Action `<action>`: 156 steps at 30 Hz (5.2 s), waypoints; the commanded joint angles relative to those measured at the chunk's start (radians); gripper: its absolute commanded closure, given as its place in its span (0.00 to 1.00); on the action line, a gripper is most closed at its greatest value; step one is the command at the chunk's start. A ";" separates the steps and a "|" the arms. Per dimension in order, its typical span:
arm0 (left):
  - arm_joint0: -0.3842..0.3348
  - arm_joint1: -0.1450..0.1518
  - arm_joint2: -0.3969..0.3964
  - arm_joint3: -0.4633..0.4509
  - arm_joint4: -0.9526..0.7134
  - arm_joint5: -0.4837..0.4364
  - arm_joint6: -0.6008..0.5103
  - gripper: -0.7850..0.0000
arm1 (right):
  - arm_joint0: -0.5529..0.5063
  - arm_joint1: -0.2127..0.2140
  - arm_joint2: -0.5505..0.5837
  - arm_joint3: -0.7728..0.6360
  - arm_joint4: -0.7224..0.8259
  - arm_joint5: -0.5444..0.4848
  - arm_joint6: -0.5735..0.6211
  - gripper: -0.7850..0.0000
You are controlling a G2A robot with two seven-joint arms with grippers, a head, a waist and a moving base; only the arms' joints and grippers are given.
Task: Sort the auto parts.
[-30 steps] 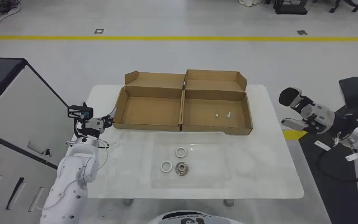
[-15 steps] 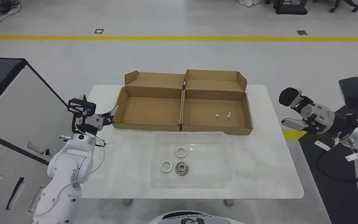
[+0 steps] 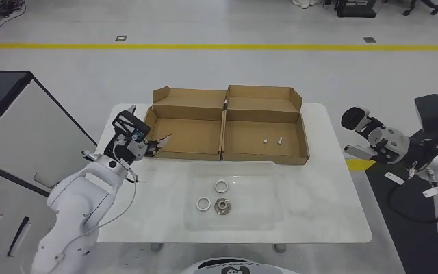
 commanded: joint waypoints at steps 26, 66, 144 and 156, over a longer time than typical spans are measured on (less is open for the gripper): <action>-0.359 -0.007 0.414 0.042 -0.292 -0.195 -0.653 0.00 | 0.000 0.000 0.000 0.000 0.000 0.000 0.000 0.00; -0.860 0.177 1.035 0.189 -0.664 0.033 -0.981 0.00 | 0.000 0.000 0.000 0.000 0.000 0.000 0.000 0.00; -1.052 0.001 1.262 0.418 -0.946 0.152 -1.048 0.00 | 0.000 0.000 0.000 0.000 0.000 0.000 0.000 0.00; -1.090 -0.071 1.326 0.516 -0.961 0.153 -1.047 0.00 | 0.000 0.000 0.000 0.000 0.000 0.000 0.000 0.00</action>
